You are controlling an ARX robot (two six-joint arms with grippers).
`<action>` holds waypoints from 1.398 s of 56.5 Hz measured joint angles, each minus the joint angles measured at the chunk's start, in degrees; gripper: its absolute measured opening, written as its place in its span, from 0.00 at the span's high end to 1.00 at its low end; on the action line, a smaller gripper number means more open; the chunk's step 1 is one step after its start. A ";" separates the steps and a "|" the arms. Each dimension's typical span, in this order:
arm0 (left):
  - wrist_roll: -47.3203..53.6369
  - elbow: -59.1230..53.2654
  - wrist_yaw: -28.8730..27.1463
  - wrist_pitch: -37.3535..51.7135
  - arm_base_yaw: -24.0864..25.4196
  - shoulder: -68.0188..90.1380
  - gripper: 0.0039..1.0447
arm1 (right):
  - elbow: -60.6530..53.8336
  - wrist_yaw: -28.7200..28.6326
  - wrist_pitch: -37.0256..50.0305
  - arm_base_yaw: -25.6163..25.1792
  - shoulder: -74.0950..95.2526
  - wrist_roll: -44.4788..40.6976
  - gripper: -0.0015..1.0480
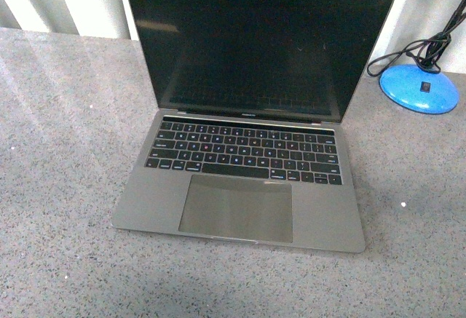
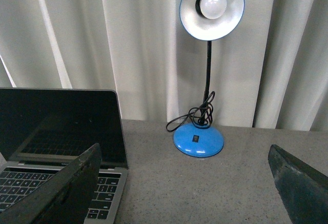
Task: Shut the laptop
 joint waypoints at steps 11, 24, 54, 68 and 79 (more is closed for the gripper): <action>0.00 0.00 0.00 -0.02 0.00 0.00 0.06 | 0.00 -0.02 0.00 0.00 0.00 0.00 0.10; 0.00 0.00 0.00 -0.02 0.00 0.00 0.06 | 0.00 0.00 0.00 0.00 0.00 0.00 0.10; 0.00 0.00 0.00 0.00 0.00 0.00 0.06 | 0.00 0.00 0.00 0.00 0.00 0.00 0.10; 0.00 0.00 0.00 0.00 0.00 0.00 0.06 | 0.00 0.00 0.00 0.00 0.00 0.00 0.10; -45.13 9.84 -51.65 -25.86 -16.02 24.50 0.06 | 9.99 -24.96 -24.76 -7.48 18.93 -11.80 0.10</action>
